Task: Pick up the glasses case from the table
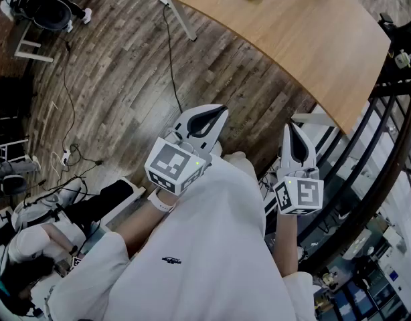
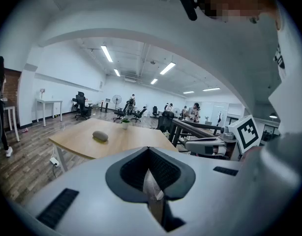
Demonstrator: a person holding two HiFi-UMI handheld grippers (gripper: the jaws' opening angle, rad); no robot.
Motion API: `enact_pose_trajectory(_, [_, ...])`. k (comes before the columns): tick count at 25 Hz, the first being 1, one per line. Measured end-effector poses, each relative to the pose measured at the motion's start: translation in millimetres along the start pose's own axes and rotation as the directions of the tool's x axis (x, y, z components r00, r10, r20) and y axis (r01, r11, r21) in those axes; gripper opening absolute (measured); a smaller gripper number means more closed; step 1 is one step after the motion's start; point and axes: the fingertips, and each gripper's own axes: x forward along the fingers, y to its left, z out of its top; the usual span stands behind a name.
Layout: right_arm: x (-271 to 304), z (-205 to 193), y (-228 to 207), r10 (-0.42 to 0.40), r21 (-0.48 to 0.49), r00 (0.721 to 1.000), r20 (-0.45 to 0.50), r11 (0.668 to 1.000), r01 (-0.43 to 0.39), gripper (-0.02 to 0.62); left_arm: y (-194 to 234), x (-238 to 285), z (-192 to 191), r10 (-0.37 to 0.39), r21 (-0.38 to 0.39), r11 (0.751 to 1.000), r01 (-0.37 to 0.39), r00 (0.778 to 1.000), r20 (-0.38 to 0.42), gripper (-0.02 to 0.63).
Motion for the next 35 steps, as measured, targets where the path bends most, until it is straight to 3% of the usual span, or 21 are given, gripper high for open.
enact_pose_trajectory(4, [9.8,6.4,12.5,0.006,-0.007,1.000,-0.013,1.000,-0.006,0.011,10.9,-3.4,0.2,-0.002,-0.013,1.000,0.002,1.000,-0.015,0.003])
enact_pose_trajectory(8, [27.2,18.4,19.9,-0.026,-0.036,0.999,-0.030,0.999,0.025,0.011,35.9,-8.2,12.9,-0.002,-0.027,1.000,0.003,1.000,0.014,0.003])
enact_pose_trajectory(16, [68.9,26.7,45.6,-0.013,-0.026,0.998,-0.066,1.000,0.011,0.011,92.7,-23.2,24.1,0.032,-0.058,0.998,-0.029,0.998,0.057,0.003])
enact_pose_trajectory(20, [88.7,29.6,59.0,-0.001,-0.045,0.998,-0.065,0.999,-0.002,0.011,117.8,-34.3,20.3,0.055,-0.077,0.996,-0.049,0.996,0.074,0.003])
enact_pose_trajectory(26, [110.4,27.1,71.4,-0.022,0.021,0.996,-0.081,0.999,0.024,0.011,148.9,-54.6,16.1,0.071,-0.098,0.993,-0.063,0.994,0.080,0.003])
enact_pose_trajectory(35, [125.9,24.6,91.9,-0.009,0.001,0.995,-0.103,1.000,0.009,0.011,174.0,-72.5,7.3,0.092,-0.124,0.989,-0.081,0.992,0.089,0.003])
